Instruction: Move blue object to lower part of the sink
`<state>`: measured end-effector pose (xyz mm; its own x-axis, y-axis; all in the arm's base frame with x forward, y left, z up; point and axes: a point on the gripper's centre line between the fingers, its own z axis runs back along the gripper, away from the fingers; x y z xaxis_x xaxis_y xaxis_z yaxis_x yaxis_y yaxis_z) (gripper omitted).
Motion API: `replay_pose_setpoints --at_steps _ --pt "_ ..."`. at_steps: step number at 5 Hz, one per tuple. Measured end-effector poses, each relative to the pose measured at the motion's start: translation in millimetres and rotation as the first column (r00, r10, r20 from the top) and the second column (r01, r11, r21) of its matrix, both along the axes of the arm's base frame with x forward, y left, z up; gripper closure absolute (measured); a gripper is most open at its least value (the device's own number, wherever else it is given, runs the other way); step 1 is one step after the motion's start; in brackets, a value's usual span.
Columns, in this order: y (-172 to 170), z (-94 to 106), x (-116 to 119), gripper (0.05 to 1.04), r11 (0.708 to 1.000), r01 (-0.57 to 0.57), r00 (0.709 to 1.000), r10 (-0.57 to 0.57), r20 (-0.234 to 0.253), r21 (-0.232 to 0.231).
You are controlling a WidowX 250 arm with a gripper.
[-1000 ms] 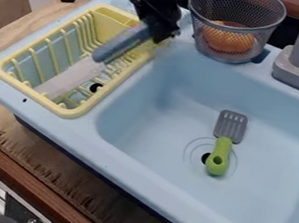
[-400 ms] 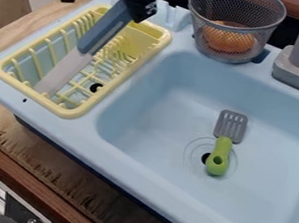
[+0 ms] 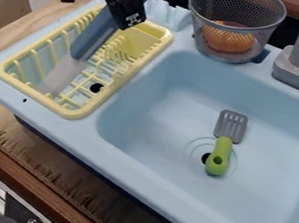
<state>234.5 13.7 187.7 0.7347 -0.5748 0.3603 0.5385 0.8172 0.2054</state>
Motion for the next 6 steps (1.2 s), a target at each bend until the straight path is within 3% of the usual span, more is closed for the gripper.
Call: replay_pose_setpoints --at_steps 2,3,4,5,6 --pt "-33.7 5.3 -3.3 0.686 0.997 0.004 0.999 0.0 -0.052 0.072" --pt "-34.0 10.2 -1.7 0.686 0.998 0.008 0.996 -0.003 -0.084 0.065" --pt "-52.1 5.3 -6.2 0.686 0.987 0.099 0.986 -0.08 -0.143 0.13" --pt "-73.2 1.9 -8.0 0.687 0.977 0.152 0.979 -0.128 -0.157 0.149" --pt "-87.2 3.5 -9.2 0.687 0.974 0.201 0.969 -0.183 -0.166 0.104"
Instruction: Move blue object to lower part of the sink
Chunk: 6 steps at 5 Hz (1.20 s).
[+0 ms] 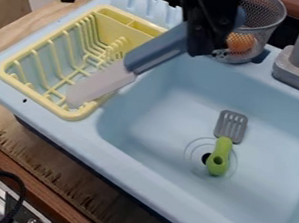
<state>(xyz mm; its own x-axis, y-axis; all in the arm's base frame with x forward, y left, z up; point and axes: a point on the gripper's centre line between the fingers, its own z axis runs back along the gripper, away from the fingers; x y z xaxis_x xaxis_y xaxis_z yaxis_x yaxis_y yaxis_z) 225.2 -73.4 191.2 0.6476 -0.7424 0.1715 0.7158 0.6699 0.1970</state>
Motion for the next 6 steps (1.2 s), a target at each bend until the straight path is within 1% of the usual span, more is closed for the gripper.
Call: replay_pose_setpoints --at_steps 1,2,3,4,5,6 --pt "-10.9 -5.8 -5.1 0.686 0.996 0.082 0.996 -0.083 -0.024 -0.046" --pt "-29.2 -21.0 -13.1 0.686 0.983 0.162 0.981 -0.169 -0.092 -0.087" --pt "-56.4 -52.7 -30.9 0.707 0.971 0.165 0.95 -0.203 -0.238 -0.17" --pt "-64.4 -79.0 -33.3 0.711 0.971 0.191 0.944 -0.223 -0.244 -0.146" --pt "-64.6 -90.7 -30.5 0.711 0.971 0.205 0.956 -0.225 -0.186 -0.119" --pt "-54.9 -96.5 -21.2 0.711 0.98 0.17 0.965 -0.186 -0.186 -0.1"
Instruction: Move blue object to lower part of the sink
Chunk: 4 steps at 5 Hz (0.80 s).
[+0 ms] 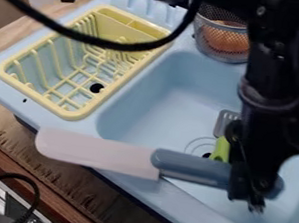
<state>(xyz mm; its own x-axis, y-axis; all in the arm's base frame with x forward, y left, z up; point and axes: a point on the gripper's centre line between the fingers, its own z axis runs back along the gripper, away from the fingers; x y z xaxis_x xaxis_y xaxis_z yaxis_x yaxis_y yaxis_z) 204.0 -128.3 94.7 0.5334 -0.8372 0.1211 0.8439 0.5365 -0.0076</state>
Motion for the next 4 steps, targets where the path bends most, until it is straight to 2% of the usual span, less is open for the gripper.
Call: replay_pose_setpoints --at_steps 2,4 --pt "13.4 -22.7 23.5 0.711 0.999 -0.042 0.999 0.042 -0.02 0.018" --pt "0.7 -24.1 16.1 0.676 1.0 -0.003 0.999 0.003 -0.033 -0.016"
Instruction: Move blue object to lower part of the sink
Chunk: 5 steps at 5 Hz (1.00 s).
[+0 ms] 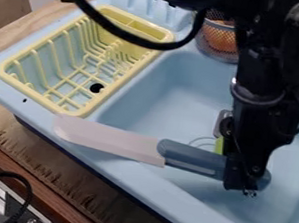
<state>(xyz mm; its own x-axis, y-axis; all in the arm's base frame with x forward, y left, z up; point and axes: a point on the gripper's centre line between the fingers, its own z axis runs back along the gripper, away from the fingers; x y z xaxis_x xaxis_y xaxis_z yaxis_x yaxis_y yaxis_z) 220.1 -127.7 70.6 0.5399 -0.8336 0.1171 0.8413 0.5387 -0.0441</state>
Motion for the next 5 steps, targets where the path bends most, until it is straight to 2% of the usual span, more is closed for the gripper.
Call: replay_pose_setpoints --at_steps 1,2,4,5 --pt "-5.4 -1.1 0.3 0.385 0.999 -0.044 0.999 0.044 0.021 -0.001" --pt "-4.4 -0.7 -2.8 0.122 0.998 -0.055 0.998 0.056 0.019 -0.025" --pt "11.7 14.3 -8.0 0.085 0.996 -0.093 0.995 0.093 -0.026 0.0" --pt "19.9 23.7 -0.2 0.085 0.984 -0.172 0.985 0.173 -0.016 0.049"
